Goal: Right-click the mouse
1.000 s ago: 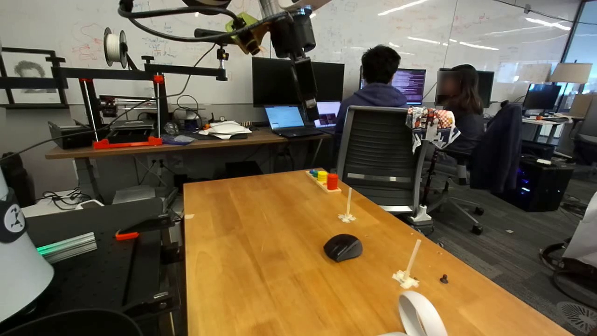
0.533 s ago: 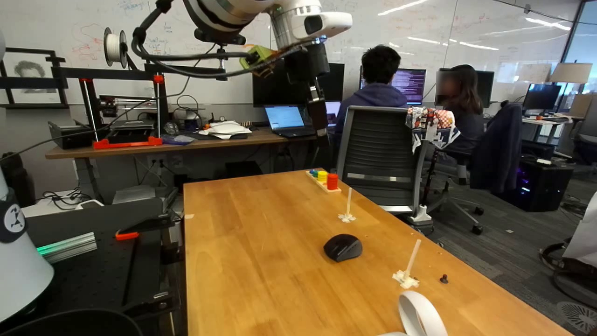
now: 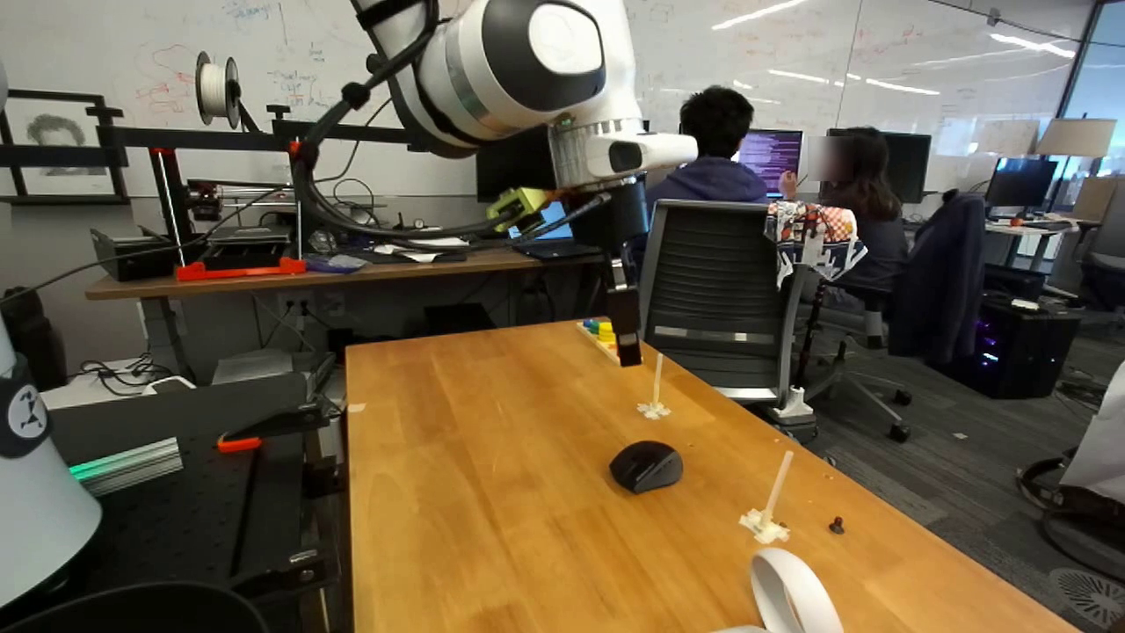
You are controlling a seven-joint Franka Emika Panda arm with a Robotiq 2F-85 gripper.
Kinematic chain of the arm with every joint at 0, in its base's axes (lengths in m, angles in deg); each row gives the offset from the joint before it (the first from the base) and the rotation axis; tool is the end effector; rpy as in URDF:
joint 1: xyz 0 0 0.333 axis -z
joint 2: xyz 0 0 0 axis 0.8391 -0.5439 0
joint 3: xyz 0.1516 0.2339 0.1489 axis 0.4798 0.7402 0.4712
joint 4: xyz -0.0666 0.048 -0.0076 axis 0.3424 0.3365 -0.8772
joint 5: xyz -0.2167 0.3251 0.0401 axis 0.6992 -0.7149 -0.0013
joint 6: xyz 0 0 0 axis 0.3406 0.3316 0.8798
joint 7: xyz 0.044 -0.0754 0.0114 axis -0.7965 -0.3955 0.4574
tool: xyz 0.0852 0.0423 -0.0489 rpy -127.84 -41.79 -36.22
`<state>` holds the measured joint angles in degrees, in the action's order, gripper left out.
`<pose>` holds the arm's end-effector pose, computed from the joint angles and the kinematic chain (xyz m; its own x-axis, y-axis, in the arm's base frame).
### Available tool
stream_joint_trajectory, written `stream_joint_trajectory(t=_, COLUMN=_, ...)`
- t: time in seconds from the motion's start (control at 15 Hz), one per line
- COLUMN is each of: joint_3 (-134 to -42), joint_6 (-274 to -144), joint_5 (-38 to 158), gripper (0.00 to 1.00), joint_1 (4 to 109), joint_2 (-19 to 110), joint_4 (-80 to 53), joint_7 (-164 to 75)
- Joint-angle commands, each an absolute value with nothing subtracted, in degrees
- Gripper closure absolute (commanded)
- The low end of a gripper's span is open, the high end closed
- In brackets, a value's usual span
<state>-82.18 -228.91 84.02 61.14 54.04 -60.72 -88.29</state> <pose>0.4998 -0.0040 0.2594 0.8745 -0.4259 0.2320 -0.4572 -0.8835 0.1016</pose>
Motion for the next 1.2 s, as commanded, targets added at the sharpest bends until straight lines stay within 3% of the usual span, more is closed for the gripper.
stream_joint_trajectory(t=0.0, joint_3=-87.2, joint_6=-230.6, joint_5=86.0, gripper=0.88, joint_1=56.6, joint_2=46.4, joint_4=-55.3, joint_7=-91.3)
stream_joint_trajectory(t=1.13, joint_3=-96.9, joint_6=-230.6, joint_5=79.5, gripper=0.88, joint_1=42.9, joint_2=25.7, joint_4=-42.0, joint_7=-90.7)
